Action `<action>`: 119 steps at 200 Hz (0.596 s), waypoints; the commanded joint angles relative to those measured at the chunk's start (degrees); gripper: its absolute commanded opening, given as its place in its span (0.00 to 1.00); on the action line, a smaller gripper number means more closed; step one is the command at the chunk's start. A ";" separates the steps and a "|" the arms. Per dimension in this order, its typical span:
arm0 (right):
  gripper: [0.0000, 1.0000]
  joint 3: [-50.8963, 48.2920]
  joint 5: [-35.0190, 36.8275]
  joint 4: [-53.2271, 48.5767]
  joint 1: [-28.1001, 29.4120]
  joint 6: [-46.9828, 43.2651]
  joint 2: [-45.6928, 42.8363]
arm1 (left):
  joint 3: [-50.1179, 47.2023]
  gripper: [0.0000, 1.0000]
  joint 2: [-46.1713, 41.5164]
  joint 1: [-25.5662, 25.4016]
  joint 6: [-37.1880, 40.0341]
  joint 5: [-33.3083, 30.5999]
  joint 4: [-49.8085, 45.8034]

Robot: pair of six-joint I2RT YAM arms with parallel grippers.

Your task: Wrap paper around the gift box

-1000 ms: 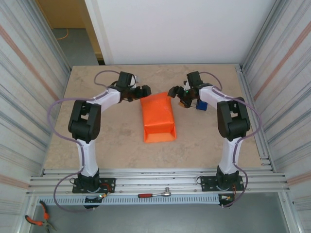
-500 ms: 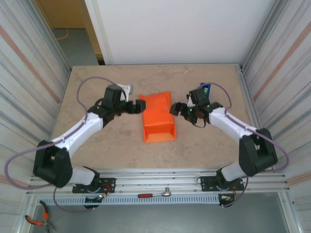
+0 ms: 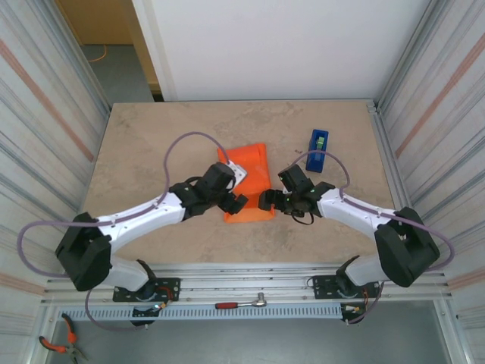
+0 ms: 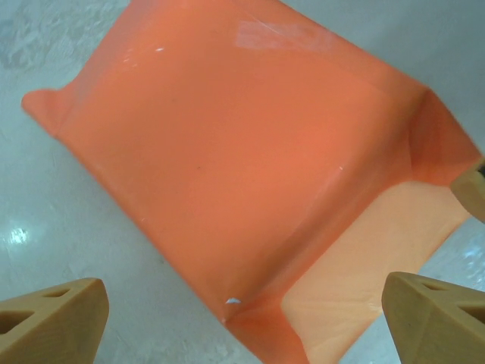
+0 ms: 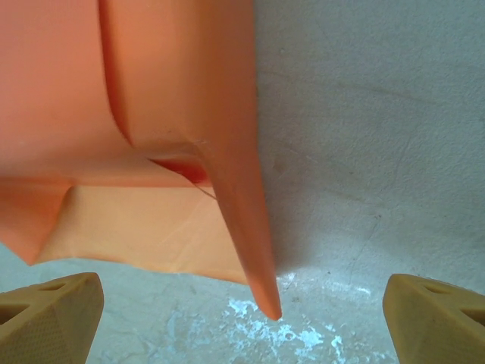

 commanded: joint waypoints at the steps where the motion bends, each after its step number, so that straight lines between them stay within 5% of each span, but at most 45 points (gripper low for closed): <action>1: 0.93 0.25 2.12 1.77 0.32 1.33 1.63 | 1.25 0.94 2.39 -1.63 11.43 -7.92 0.67; 119: 0.90 -1.97 0.68 3.44 -0.39 2.04 3.32 | -1.45 0.94 8.91 -1.87 18.44 -11.37 10.13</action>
